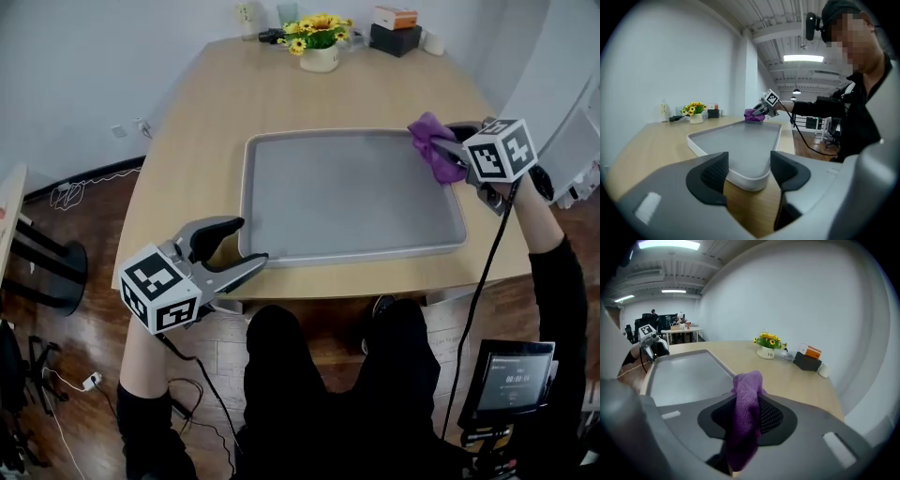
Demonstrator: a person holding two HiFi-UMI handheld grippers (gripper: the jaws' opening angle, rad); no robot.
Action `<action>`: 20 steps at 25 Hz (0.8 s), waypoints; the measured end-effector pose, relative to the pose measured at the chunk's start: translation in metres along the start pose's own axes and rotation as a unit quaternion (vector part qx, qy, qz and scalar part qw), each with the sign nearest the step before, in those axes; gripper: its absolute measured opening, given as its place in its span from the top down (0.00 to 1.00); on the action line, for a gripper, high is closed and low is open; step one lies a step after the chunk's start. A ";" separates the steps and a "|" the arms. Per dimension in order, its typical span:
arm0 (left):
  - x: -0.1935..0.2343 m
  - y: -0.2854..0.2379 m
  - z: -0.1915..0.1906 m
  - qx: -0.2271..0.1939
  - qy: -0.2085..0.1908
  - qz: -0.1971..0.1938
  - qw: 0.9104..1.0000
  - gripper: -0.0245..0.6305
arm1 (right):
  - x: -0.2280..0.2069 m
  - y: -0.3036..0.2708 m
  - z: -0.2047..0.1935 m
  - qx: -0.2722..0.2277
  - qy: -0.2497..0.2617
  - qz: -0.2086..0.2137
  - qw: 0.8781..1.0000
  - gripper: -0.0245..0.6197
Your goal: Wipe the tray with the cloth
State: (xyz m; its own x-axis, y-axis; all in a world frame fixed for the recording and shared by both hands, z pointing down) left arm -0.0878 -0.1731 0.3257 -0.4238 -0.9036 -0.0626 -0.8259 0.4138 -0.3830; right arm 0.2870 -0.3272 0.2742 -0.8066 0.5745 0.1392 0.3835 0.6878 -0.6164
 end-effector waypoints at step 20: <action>0.007 -0.006 -0.003 0.000 0.017 0.029 0.999 0.57 | 0.112 0.054 -0.079 -0.001 0.162 0.106 0.981 0.81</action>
State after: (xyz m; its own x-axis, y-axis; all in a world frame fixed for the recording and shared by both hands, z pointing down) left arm -0.0871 -0.1813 0.3307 -0.4833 -0.8739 -0.0523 -0.8001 0.4651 -0.3788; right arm 0.2531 -0.1909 0.3181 -0.5226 0.8159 0.2472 0.5293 0.5378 -0.6562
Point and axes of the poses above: the fingertips, and each gripper's own axes: y backward along the fingers, x to its left, z out of its top, the point moved 5 cm from there along y, backward along the fingers, and after that the axes turned 6 degrees about -y, right-handed, at the moved point
